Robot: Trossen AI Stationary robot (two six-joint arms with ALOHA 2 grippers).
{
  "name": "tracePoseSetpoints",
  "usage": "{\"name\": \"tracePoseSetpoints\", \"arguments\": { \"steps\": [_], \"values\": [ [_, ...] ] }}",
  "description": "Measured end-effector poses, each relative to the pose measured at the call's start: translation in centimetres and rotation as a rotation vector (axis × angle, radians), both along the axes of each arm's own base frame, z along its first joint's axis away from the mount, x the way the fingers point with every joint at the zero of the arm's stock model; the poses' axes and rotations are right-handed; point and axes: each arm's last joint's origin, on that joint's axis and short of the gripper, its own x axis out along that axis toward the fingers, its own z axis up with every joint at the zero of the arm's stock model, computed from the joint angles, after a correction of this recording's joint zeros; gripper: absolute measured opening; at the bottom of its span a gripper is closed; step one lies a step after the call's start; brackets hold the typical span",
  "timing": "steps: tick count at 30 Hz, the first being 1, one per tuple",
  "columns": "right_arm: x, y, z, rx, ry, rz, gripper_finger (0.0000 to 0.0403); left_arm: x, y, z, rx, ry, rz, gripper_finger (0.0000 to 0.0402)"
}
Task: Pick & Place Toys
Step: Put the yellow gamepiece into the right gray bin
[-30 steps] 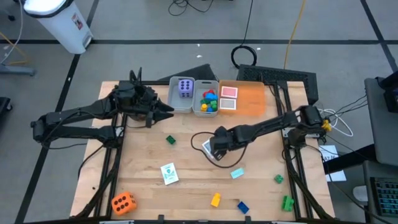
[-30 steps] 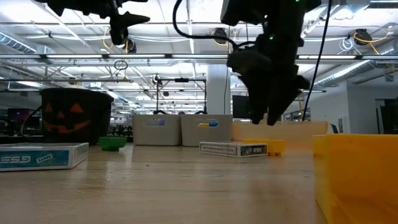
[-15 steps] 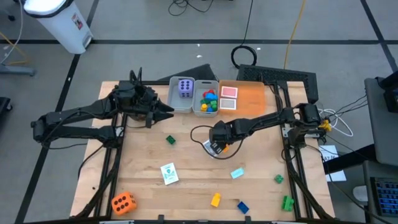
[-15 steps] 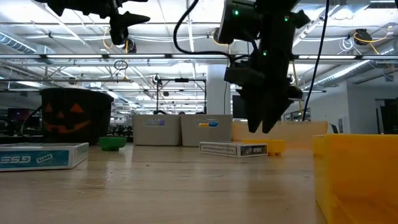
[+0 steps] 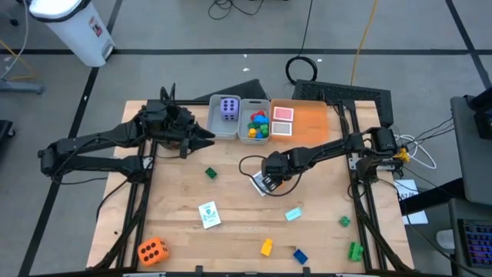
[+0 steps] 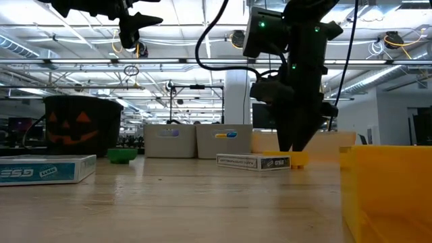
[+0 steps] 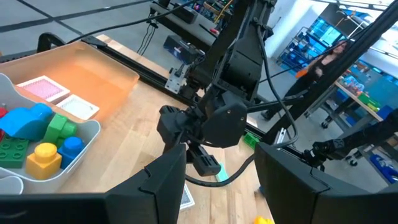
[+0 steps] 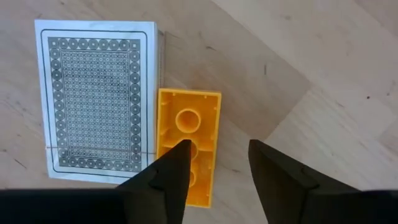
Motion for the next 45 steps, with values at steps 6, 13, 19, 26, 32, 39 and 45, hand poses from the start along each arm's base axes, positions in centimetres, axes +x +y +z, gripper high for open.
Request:
{"name": "tracePoseSetpoints", "arguments": {
  "steps": [6, 13, 19, 26, 32, 39, 45],
  "values": [
    [0.0, 0.0, 0.0, 0.0, 0.001, 0.004, 0.011, 0.0, 0.0, 0.0, 0.005, 0.0, 0.0, 0.0195],
    [0.0, 0.0, -0.1, 0.003, 0.001, 0.004, 0.0042, 0.0, 0.0, 0.0, 0.007, 0.0, -0.001, 0.0195],
    [0.1, 0.0, -0.1, 0.0, -0.003, 0.003, 0.0008, 0.0, 0.0, 0.0, 0.008, 0.0, -0.001, 0.0196],
    [0.1, 0.0, 0.3, -0.001, -0.029, 0.004, 0.0003, 0.0, 0.0, 0.0, 0.008, 0.0, -0.001, 0.0196],
    [-0.1, -0.3, 1.1, -0.003, -0.056, 0.001, 0.0002, 0.0, 0.0, 0.0, 0.008, 0.0, 0.0, 0.0196],
    [-0.2, -1.1, 1.7, -0.007, -0.075, -0.004, 0.0002, 0.0, 0.0, 0.0, 0.011, -0.001, -0.001, 0.0196],
    [0.1, -1.3, 2.2, -0.008, -0.125, 0.005, 0.0001, 0.0, 0.0, 0.0, 0.011, -0.001, -0.001, 0.0195]
  ]
}}
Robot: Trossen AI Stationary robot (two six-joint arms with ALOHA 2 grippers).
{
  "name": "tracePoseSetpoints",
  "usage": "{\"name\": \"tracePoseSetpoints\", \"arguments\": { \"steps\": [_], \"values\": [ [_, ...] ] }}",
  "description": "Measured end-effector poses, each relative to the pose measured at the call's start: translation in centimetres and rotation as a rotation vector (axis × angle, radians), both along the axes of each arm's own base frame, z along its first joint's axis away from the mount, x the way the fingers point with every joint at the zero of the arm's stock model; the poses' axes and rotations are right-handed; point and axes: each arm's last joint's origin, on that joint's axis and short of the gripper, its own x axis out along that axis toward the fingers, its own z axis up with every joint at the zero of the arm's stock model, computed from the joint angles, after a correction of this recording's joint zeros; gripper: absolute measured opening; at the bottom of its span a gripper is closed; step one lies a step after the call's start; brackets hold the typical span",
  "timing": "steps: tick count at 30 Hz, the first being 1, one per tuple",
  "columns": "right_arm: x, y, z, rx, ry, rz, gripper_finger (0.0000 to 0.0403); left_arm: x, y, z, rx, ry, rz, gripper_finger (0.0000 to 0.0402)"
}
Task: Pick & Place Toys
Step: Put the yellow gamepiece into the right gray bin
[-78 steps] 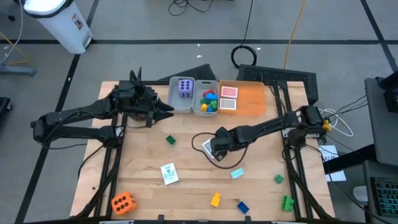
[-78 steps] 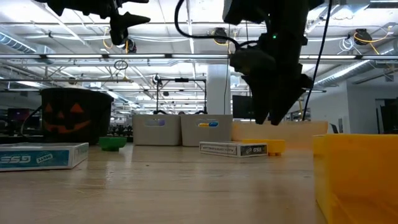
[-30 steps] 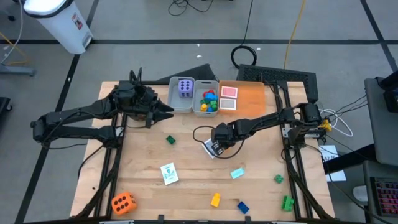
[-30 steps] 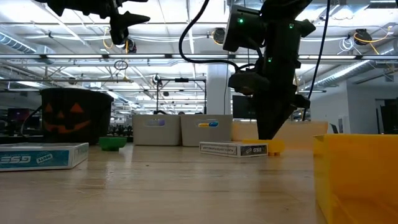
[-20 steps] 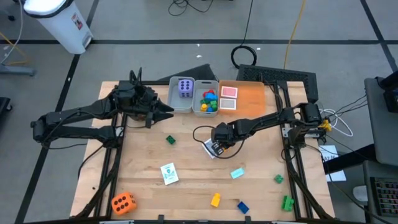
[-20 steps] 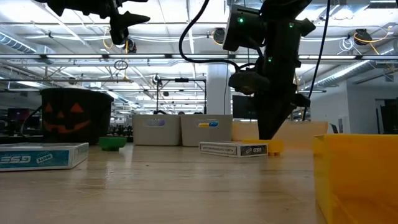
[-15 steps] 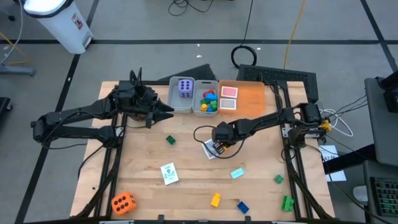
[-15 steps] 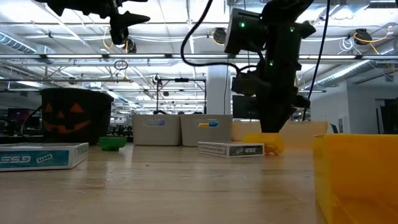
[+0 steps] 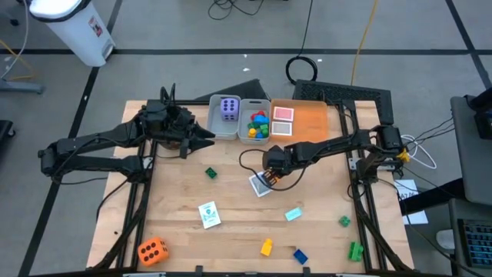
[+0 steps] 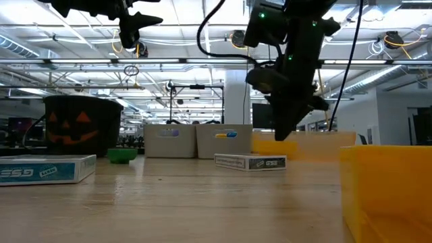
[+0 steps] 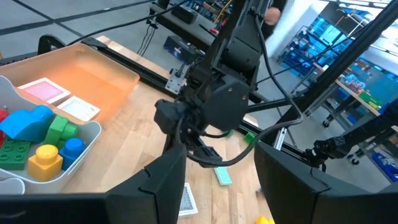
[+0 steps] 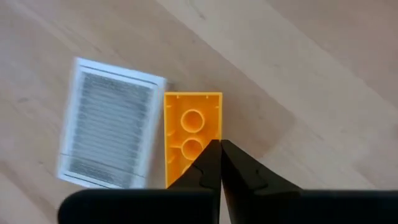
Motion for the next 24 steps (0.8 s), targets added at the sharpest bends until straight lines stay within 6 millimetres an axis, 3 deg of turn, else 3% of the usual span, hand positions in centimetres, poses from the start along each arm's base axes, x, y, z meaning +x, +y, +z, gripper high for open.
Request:
{"name": "tracePoseSetpoints", "arguments": {
  "steps": [7, 18, 24],
  "values": [
    [0.5, -0.1, 2.4, -0.015, -0.184, -0.001, 0.0, 0.0, 0.0, 0.0, 0.0, 0.0, 0.0, 0.0196],
    [1.1, -2.3, 9.4, -0.178, -0.685, -0.074, 0.0, 0.3, 0.2, 0.5, 0.002, -0.056, 0.01, 0.0196],
    [0.6, -3.5, 9.5, -0.2, -0.658, -0.088, 0.0, 0.4, 0.2, 0.8, 0.011, -0.085, 0.01, 0.0196]
  ]
}}
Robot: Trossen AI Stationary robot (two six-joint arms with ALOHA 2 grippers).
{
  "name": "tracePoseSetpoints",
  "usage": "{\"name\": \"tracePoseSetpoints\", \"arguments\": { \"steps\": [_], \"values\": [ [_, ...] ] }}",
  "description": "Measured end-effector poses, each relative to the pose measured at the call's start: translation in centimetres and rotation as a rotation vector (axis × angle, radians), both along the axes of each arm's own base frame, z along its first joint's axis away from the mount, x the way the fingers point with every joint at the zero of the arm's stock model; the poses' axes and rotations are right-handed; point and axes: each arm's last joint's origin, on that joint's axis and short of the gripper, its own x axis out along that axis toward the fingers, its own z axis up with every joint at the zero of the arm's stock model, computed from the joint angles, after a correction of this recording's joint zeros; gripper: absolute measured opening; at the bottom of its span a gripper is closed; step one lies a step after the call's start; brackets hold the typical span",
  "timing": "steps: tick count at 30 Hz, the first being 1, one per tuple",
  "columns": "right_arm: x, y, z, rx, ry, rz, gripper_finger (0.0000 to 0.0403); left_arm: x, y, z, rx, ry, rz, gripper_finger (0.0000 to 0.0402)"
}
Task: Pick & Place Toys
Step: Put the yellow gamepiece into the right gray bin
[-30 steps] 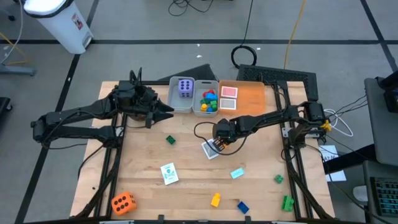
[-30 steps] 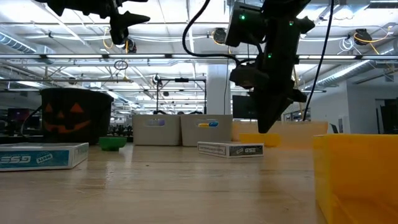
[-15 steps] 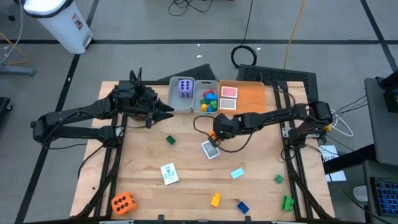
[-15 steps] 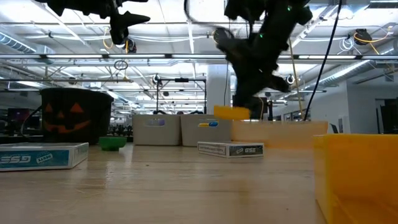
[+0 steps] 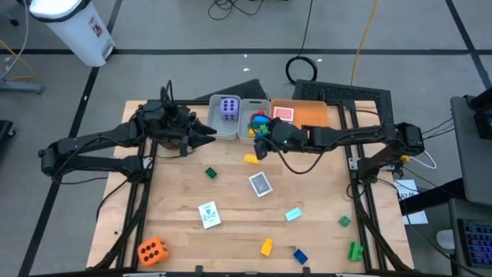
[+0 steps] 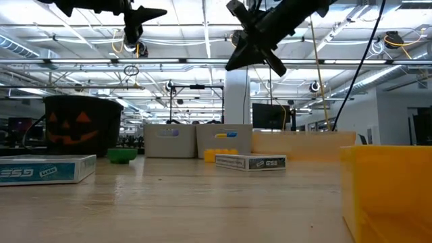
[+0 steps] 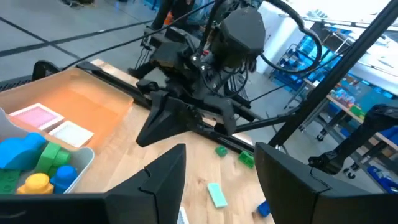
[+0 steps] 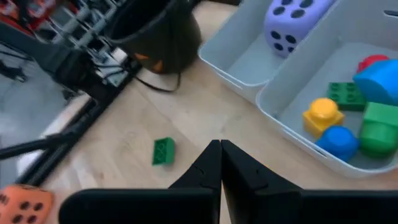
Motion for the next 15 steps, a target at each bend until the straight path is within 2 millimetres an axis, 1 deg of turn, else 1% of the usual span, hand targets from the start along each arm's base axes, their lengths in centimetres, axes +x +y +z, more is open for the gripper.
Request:
{"name": "tracePoseSetpoints", "arguments": {
  "steps": [3, 5, 8, 11, 15],
  "values": [
    [0.06, -0.05, 0.05, 0.006, -0.009, 0.015, 0.0, 0.04, 0.01, -0.05, -0.001, 0.003, 0.0, 0.0196],
    [0.37, 0.05, 0.08, 0.003, -0.027, 0.071, 0.0002, 0.01, 0.02, -0.01, 0.0, 0.0, 0.001, 0.0196],
    [0.64, 0.15, 0.15, -0.021, -0.042, 0.147, 0.0019, 0.02, 0.03, -0.02, 0.002, 0.001, 0.001, 0.0195],
    [0.72, 0.22, 0.4, -0.079, -0.047, 0.208, 0.0061, -0.01, 0.11, -0.01, 0.005, 0.0, 0.005, 0.0195],
    [0.67, -0.11, 0.15, -0.14, -0.008, 0.252, 0.014, -0.07, 0.3, -0.02, 0.001, 0.001, 0.015, 0.0195]
  ]
}}
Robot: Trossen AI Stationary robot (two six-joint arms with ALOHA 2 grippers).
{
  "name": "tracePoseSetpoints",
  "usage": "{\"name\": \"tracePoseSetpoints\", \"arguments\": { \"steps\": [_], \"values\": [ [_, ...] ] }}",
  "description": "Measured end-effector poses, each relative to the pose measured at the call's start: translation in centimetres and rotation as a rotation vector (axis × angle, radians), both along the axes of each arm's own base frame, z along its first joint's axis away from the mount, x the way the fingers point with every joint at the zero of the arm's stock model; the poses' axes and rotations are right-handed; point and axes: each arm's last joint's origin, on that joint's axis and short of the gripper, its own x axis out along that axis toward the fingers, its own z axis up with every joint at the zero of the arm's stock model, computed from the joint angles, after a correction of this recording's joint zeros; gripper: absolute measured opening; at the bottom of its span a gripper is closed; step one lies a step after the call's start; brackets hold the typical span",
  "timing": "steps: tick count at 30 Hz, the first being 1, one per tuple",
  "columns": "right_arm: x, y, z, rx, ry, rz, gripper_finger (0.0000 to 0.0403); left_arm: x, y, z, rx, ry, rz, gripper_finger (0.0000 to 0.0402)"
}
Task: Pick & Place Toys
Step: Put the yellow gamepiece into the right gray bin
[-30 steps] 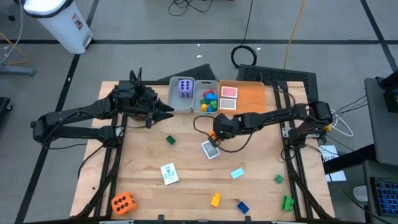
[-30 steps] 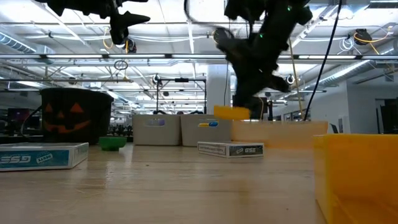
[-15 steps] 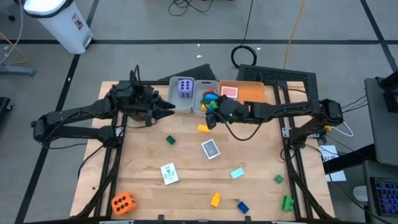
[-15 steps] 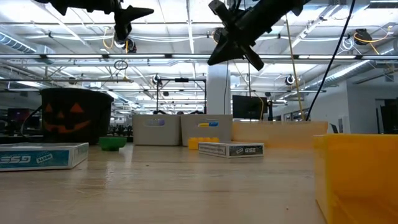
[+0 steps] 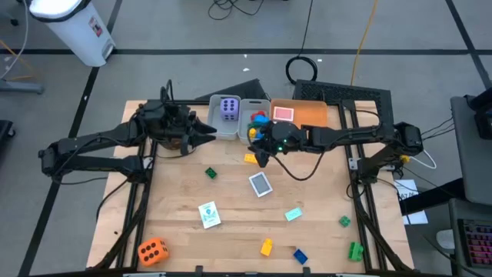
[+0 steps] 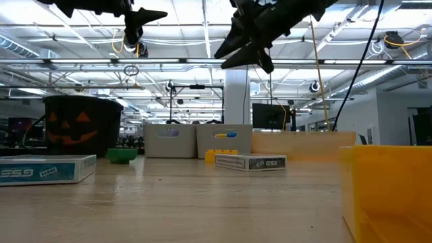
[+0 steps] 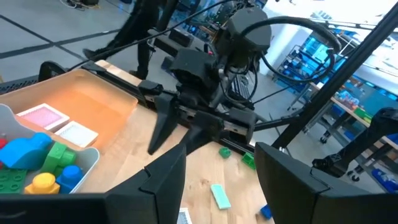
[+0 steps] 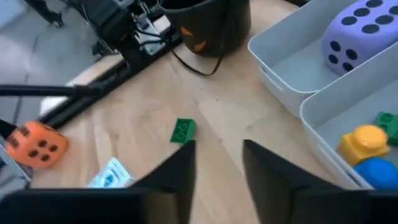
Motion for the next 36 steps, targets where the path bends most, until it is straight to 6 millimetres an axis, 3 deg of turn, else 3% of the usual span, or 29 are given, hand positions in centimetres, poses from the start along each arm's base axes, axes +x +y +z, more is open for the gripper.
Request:
{"name": "tracePoseSetpoints", "arguments": {
  "steps": [6, 12, 27, 36],
  "values": [
    [0.9, -1.1, -2.2, -0.032, 0.089, 0.021, 0.0253, -0.1, 0.2, 0.0, -0.001, 0.0, 0.01, 0.0196],
    [2.3, -1.4, -6.2, -0.044, 0.219, 0.112, 0.0317, -0.1, 0.2, 0.0, -0.003, 0.002, 0.01, 0.0196],
    [3.7, -0.6, -11.1, -0.21, 0.401, 0.2, 0.0314, -0.1, 0.2, -0.1, -0.005, 0.007, 0.01, 0.0195],
    [3.7, -0.7, -11.2, -0.247, 0.409, 0.229, 0.0308, -0.1, 0.2, -0.1, -0.005, 0.007, 0.013, 0.0196]
  ]
}}
